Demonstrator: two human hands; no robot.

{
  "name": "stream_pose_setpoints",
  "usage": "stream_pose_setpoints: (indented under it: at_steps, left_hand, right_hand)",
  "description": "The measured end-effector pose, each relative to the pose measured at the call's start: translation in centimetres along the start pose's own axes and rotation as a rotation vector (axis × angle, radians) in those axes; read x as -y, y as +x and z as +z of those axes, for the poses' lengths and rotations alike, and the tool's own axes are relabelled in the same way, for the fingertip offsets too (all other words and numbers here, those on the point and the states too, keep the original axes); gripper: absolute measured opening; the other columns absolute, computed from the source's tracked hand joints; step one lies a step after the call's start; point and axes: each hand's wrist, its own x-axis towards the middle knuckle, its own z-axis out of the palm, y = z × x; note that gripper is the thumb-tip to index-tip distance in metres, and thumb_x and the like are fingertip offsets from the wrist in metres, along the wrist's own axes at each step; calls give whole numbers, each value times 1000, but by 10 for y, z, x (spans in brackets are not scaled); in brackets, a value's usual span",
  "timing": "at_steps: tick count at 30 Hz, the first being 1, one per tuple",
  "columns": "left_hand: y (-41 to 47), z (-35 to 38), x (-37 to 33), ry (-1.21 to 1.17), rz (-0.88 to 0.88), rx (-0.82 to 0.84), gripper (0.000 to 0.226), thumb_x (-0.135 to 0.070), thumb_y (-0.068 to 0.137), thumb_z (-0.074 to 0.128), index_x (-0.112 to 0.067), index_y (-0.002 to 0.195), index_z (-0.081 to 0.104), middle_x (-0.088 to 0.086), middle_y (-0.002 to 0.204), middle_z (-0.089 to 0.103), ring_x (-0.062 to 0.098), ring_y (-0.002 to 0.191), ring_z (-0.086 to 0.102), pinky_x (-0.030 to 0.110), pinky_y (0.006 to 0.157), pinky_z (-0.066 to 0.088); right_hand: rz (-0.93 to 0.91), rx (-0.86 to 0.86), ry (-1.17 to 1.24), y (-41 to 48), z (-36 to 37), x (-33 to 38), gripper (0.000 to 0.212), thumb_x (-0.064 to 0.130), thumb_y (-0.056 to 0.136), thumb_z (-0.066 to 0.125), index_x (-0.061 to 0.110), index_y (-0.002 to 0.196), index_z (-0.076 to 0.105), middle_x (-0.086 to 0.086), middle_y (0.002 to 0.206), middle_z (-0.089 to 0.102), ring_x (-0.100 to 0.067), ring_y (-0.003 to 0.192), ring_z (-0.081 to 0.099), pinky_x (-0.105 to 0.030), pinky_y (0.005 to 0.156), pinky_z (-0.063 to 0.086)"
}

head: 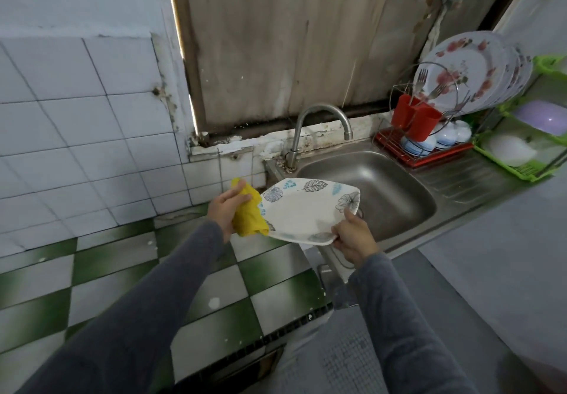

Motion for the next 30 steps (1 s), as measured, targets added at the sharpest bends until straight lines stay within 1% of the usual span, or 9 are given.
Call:
stream_pose_setpoints:
  at_steps: [2,5,9,13,16,20,22,25,30]
  left_hand:
    - [-7,-23,-5,28,10,-10,35,-7,85,73,-37,103,75,0,122,63,28,113,62,54,98,52]
    - [-16,-58,-10,53,53,-34,38,-8,88,71,-35,114,71,2,131,62,23,112,61,44,99,52]
    - [-30,-103,-15,339,191,-74,38,-15,94,66,-47,115,66,1,145,49,25,124,52,40,110,42]
    - [-47,-133,-12,683,239,-34,61,-23,103,51,-47,152,24,-2,148,36,25,127,45,31,108,37]
    - [-65,-145,6,934,214,-6,72,-32,106,43,-39,156,-8,11,162,22,36,144,32,36,117,27]
    - [-82,-151,21,1061,451,67,64,-33,107,37,-15,159,5,6,167,4,19,154,5,22,120,1]
    - [-75,-163,16,1174,523,63,71,-51,100,27,-12,158,11,7,167,5,20,154,1,28,123,-2]
    - [-59,-195,3,1264,572,-29,79,-61,92,14,-18,159,11,3,167,1,23,154,0,38,125,3]
    - [-34,-249,-23,1147,394,-405,58,-37,108,25,-16,159,6,5,167,-2,28,154,-2,38,124,1]
  right_hand:
    - [-1,18,-17,-9,19,-9,75,-19,92,33,17,158,27,-7,133,54,-19,74,59,-25,49,55]
    - [-6,62,-79,-21,48,-25,76,-19,91,35,19,157,29,-8,138,54,-22,79,62,-27,50,56]
    - [-31,170,-129,-47,87,-42,78,-18,92,38,24,157,28,-1,127,56,-23,90,64,-28,51,57]
    - [-79,286,-125,-73,128,-66,78,-19,93,40,27,156,30,-6,140,54,-22,89,65,-27,59,57]
    - [-132,375,-85,-96,162,-82,74,-19,96,37,21,157,27,-5,140,55,-14,92,65,-21,59,56]
    - [-214,419,-134,-112,196,-107,72,-16,98,42,25,156,30,-1,137,60,-23,113,62,-40,91,57]
    - [-238,443,-172,-118,205,-117,72,-12,99,45,31,155,31,-2,136,62,-22,112,61,-50,100,50]
    - [-281,462,-207,-124,213,-124,72,-12,98,46,35,153,36,8,116,70,-13,95,63,-49,98,51]
    - [-368,531,-311,-130,204,-126,74,-8,98,51,51,141,36,14,71,53,-4,63,48,-33,80,53]
